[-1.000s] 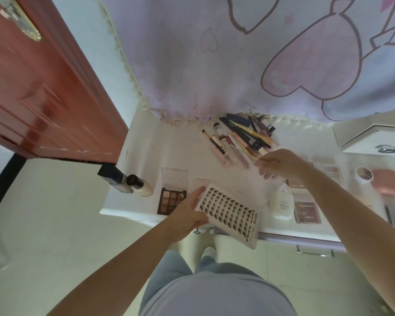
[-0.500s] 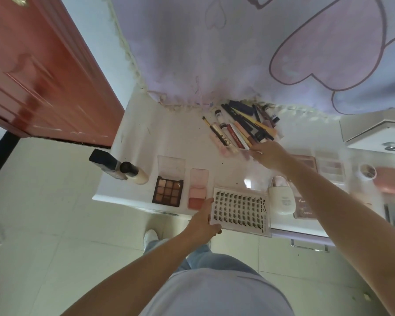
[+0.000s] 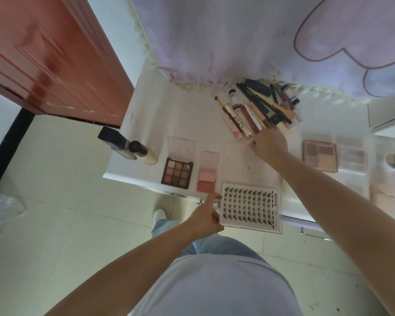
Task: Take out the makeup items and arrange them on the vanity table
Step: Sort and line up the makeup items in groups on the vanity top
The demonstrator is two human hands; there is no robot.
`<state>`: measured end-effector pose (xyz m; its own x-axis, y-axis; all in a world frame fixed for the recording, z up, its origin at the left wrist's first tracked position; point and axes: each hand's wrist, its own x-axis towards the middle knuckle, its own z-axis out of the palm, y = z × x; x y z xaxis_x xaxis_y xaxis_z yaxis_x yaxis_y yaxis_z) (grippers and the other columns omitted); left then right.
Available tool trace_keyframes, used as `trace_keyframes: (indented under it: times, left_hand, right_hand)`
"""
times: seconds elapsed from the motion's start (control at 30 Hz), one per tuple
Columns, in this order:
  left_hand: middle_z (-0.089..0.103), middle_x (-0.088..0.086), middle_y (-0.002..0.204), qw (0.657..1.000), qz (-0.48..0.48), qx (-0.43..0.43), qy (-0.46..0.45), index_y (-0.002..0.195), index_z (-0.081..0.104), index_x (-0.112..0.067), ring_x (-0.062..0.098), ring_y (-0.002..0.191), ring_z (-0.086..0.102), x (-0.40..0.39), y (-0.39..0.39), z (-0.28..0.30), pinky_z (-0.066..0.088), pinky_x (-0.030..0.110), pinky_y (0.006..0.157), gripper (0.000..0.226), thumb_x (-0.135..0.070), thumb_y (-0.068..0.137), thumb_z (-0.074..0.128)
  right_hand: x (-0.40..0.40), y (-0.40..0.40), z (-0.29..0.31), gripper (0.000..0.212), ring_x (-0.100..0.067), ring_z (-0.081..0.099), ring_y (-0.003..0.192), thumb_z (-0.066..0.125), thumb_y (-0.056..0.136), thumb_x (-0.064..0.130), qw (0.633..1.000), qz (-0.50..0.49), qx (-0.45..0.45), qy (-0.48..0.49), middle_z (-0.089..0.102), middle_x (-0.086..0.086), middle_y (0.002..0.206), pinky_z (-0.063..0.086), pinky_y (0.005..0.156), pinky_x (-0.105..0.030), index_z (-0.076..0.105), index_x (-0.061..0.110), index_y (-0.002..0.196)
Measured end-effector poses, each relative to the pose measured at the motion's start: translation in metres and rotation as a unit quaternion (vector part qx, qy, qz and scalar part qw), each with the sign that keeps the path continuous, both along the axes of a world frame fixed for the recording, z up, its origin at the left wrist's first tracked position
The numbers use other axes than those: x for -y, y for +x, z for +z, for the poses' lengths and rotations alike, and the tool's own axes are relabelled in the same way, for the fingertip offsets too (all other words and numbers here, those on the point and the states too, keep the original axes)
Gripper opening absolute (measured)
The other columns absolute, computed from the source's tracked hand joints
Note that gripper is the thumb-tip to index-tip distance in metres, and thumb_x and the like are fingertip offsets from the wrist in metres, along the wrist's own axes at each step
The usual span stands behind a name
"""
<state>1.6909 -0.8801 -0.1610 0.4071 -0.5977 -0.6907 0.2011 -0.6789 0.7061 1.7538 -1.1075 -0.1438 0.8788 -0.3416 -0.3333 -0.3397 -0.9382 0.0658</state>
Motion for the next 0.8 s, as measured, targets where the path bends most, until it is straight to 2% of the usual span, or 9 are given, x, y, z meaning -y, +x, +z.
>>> trace_keyframes:
  times: [0.1,0.23,0.33,0.4,0.47,0.53,0.63,0.7,0.8]
  left_hand:
    - [0.055,-0.007,0.073,1.000,0.016,0.016,0.004,0.132,0.027,-0.023,0.002,0.064,0.054,0.001,0.001,-0.003,0.046,0.012,0.061,0.070,0.001,0.077,0.063]
    - [0.053,-0.008,0.070,0.997,0.064,0.045,0.028,0.125,0.037,-0.019,0.004,0.063,0.053,0.010,0.005,-0.006,0.043,0.010,0.060,0.056,0.000,0.078,0.062]
    - [0.049,-0.008,0.069,0.988,0.121,0.075,0.060,0.083,0.045,-0.017,0.013,0.071,0.055,0.020,0.004,-0.007,0.048,0.020,0.067,0.024,0.002,0.080,0.058]
    - [0.049,-0.006,0.068,0.982,0.145,0.097,0.070,0.066,0.039,-0.019,0.011,0.065,0.057,0.023,0.001,-0.009,0.048,0.019,0.061,0.031,0.002,0.082,0.054]
    - [0.050,-0.006,0.067,0.981,0.149,0.103,0.074,0.063,0.038,-0.019,0.005,0.057,0.057,0.024,-0.002,-0.009,0.043,0.013,0.053,0.032,0.001,0.085,0.051]
    - [0.050,-0.006,0.065,0.980,0.152,0.104,0.071,0.063,0.038,-0.018,0.003,0.056,0.058,0.024,-0.004,-0.008,0.042,0.012,0.051,0.032,-0.001,0.087,0.050]
    - [0.049,-0.004,0.063,0.981,0.147,0.108,0.072,0.063,0.038,-0.018,0.014,0.065,0.062,0.025,-0.002,-0.005,0.048,0.024,0.061,0.032,0.000,0.086,0.050]
    - [0.049,-0.004,0.063,0.980,0.137,0.120,0.079,0.062,0.039,-0.020,0.023,0.073,0.064,0.025,0.000,-0.003,0.050,0.032,0.069,0.032,-0.001,0.085,0.052]
    - [0.055,0.000,0.069,0.978,0.116,0.151,0.090,0.062,0.040,-0.023,0.027,0.082,0.064,0.023,0.003,-0.001,0.048,0.032,0.072,0.033,-0.003,0.084,0.054]
  right_hand:
    - [0.000,-0.001,-0.003,0.026,-0.031,0.058,0.093,0.043,0.092,0.020,0.997,-0.043,0.046,0.035,0.062,-0.015,0.100,0.046,0.069,-0.034,0.061,0.002,0.096]
    - [0.002,-0.002,-0.007,0.024,-0.036,0.056,0.095,0.040,0.091,0.009,0.985,-0.097,0.104,0.099,0.059,-0.022,0.103,0.047,0.074,-0.038,0.056,-0.003,0.105]
    - [0.007,-0.004,-0.008,0.035,-0.037,0.051,0.109,0.038,0.087,0.000,0.976,-0.107,0.110,0.152,0.056,-0.022,0.118,0.043,0.088,-0.039,0.052,-0.001,0.120]
    - [0.009,-0.008,-0.007,0.040,-0.033,0.047,0.118,0.037,0.087,-0.002,0.974,-0.092,0.103,0.178,0.051,-0.019,0.129,0.037,0.098,-0.037,0.050,0.002,0.125]
    - [0.008,-0.016,-0.006,0.041,-0.029,0.044,0.124,0.036,0.088,-0.005,0.971,-0.077,0.098,0.203,0.048,-0.016,0.134,0.030,0.104,-0.031,0.049,0.002,0.126]
    - [0.007,-0.025,-0.004,0.041,-0.026,0.043,0.126,0.035,0.088,-0.006,0.966,-0.067,0.098,0.228,0.048,-0.014,0.135,0.025,0.105,-0.025,0.050,0.001,0.125]
    - [0.005,-0.042,0.000,0.036,-0.027,0.048,0.121,0.038,0.088,-0.004,0.959,-0.078,0.127,0.242,0.054,-0.015,0.129,0.028,0.100,-0.023,0.056,0.001,0.119]
    - [0.006,-0.056,0.005,0.032,-0.029,0.051,0.116,0.042,0.088,-0.001,0.949,-0.121,0.165,0.238,0.058,-0.017,0.123,0.031,0.096,-0.024,0.058,0.000,0.115]
    - [0.011,-0.080,0.009,0.030,-0.035,0.051,0.112,0.052,0.087,0.009,0.950,-0.181,0.178,0.184,0.061,-0.020,0.116,0.036,0.096,-0.035,0.059,0.001,0.115]
